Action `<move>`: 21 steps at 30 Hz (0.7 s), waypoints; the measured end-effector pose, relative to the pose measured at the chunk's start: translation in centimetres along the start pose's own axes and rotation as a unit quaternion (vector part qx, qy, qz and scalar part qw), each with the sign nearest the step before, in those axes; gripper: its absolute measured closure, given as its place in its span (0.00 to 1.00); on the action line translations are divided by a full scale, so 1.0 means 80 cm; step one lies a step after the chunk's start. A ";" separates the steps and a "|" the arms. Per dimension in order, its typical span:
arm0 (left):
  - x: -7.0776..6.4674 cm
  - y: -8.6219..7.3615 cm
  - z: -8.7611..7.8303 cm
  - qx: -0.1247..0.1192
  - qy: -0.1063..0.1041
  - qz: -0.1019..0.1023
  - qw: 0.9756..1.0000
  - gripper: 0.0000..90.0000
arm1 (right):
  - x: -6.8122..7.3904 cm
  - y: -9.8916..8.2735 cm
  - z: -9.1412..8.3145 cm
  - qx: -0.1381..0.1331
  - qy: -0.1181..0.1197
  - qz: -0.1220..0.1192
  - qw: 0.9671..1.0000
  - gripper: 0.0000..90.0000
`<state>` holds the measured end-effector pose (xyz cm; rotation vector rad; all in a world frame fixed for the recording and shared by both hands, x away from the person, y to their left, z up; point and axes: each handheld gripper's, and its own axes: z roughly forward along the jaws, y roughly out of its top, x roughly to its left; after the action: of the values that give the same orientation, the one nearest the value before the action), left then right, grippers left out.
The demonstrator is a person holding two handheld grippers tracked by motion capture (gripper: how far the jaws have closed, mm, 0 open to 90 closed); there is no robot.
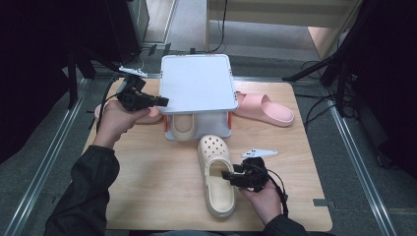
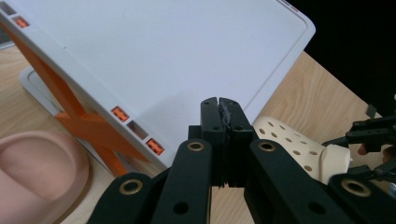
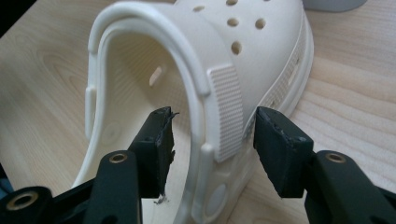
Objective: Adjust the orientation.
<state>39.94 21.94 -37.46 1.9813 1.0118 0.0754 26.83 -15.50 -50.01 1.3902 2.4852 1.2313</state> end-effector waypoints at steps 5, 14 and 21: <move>0.008 -0.007 0.005 0.013 0.002 -0.002 1.000 0.99 | -0.001 0.005 0.004 -0.009 -0.012 0.003 1.000 0.56; 0.009 -0.010 0.007 0.002 -0.008 -0.003 1.000 0.99 | -0.003 0.010 0.016 -0.012 -0.034 -0.006 0.999 0.59; 0.009 -0.012 0.007 -0.002 -0.009 -0.005 1.000 0.99 | 0.000 0.013 0.015 -0.029 -0.059 -0.017 0.998 0.73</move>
<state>40.03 22.26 -38.74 1.9696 1.0092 0.0553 28.05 -14.48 -50.17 1.3581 2.3650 1.1690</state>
